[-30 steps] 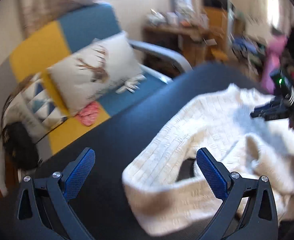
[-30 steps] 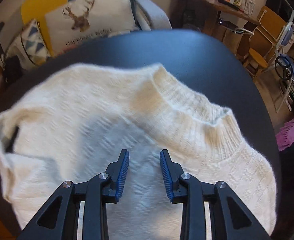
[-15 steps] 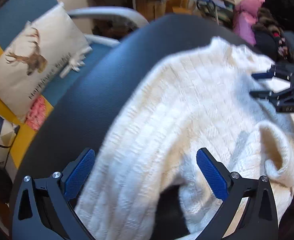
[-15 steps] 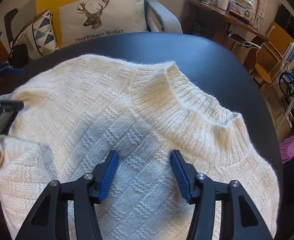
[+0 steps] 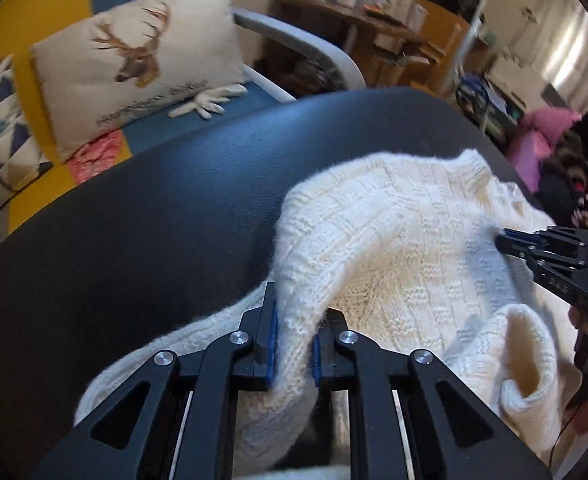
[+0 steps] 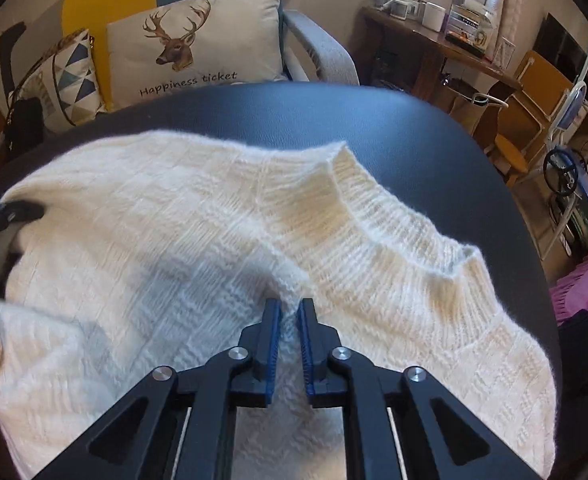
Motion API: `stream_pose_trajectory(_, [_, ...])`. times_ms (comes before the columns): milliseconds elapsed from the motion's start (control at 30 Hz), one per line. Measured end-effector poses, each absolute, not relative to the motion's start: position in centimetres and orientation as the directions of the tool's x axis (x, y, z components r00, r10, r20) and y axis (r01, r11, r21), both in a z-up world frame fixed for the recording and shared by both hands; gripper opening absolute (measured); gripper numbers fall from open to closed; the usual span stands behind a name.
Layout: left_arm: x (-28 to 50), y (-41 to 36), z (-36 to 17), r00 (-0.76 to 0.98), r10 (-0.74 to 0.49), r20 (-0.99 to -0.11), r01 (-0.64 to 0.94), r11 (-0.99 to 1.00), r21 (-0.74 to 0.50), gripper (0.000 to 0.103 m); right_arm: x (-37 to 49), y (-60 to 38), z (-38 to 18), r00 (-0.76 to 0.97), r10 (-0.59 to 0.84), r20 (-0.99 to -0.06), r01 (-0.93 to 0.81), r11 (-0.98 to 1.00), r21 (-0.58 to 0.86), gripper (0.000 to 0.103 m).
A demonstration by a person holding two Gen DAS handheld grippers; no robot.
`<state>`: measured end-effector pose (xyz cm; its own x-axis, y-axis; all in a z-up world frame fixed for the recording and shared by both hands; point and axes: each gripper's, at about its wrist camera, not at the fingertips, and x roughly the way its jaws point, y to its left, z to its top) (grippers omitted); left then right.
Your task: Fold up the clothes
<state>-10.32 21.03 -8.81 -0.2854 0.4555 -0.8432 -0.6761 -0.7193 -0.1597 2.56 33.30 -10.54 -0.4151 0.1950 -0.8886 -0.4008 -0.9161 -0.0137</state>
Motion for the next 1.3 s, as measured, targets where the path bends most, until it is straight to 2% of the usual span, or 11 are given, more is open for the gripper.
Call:
stream_pose_trajectory(267, [-11.1,5.8,-1.9,-0.500,0.405,-0.766,-0.409,-0.890,-0.203,0.018,-9.2,27.8,-5.0,-0.605,-0.013,-0.796,-0.285,-0.930,0.232,0.001])
stream_pose_trajectory(300, [-11.6,4.1,-2.0,-0.465,0.377,-0.801,-0.395,-0.898,-0.193,0.021,-10.4,27.2,-3.9,-0.639,-0.075,-0.765,-0.271,-0.909,0.316,0.004])
stream_pose_trajectory(333, [-12.1,2.6,-2.4,-0.424,0.348,-0.836,-0.373,-0.908,-0.189,0.021,-11.5,26.8,-3.0,-0.647,-0.165,-0.745,-0.246,-0.879,0.408,0.020])
stream_pose_trajectory(400, [-12.1,-1.6,-3.4,-0.376,0.284,-0.882,-0.287,-0.941,-0.181,0.026,-10.9,25.9,-1.9,-0.613,-0.242,-0.752,-0.232,-0.855,0.465,0.025])
stream_pose_trajectory(600, [-8.2,-10.6,-2.8,-0.397,0.274,-0.876,-0.217,-0.955,-0.200,0.029,0.0,25.2,-5.3,-0.408,-0.049,-0.912,-0.265,-0.949,0.170,0.026])
stream_pose_trajectory(667, [-6.3,-12.2,-2.1,-0.423,0.296,-0.856,-0.221,-0.950,-0.220,0.037,4.2,26.3,-7.5,-0.310,0.046,-0.950,-0.321,-0.945,0.059,0.026])
stream_pose_trajectory(800, [-3.0,-13.3,-1.2,-0.445,0.359,-0.820,-0.253,-0.929,-0.269,0.042,8.8,26.9,-11.4,-0.195,0.144,-0.970,-0.362,-0.930,-0.065,0.028])
stream_pose_trajectory(967, [-1.0,-10.6,-1.8,-0.418,0.412,-0.810,-0.286,-0.906,-0.313,0.051,8.1,25.9,-11.7,-0.304,0.240,-0.922,-0.398,-0.911,-0.106,0.042])
stream_pose_trajectory(1000, [-0.7,-9.9,-2.0,-0.408,0.420,-0.811,-0.289,-0.902,-0.322,0.051,7.4,25.7,-11.6,-0.306,0.250,-0.919,-0.388,-0.914,-0.119,0.041])
stream_pose_trajectory(1133, [0.0,-8.2,-2.7,-0.377,0.457,-0.806,-0.288,-0.884,-0.367,0.051,4.1,25.4,-11.6,-0.335,0.310,-0.890,-0.400,-0.902,-0.163,0.010])
stream_pose_trajectory(1300, [0.2,-7.5,-1.7,-0.407,0.445,-0.798,-0.279,-0.892,-0.355,0.051,-3.5,27.6,-10.6,-0.325,0.379,-0.867,-0.443,-0.871,-0.214,0.007])
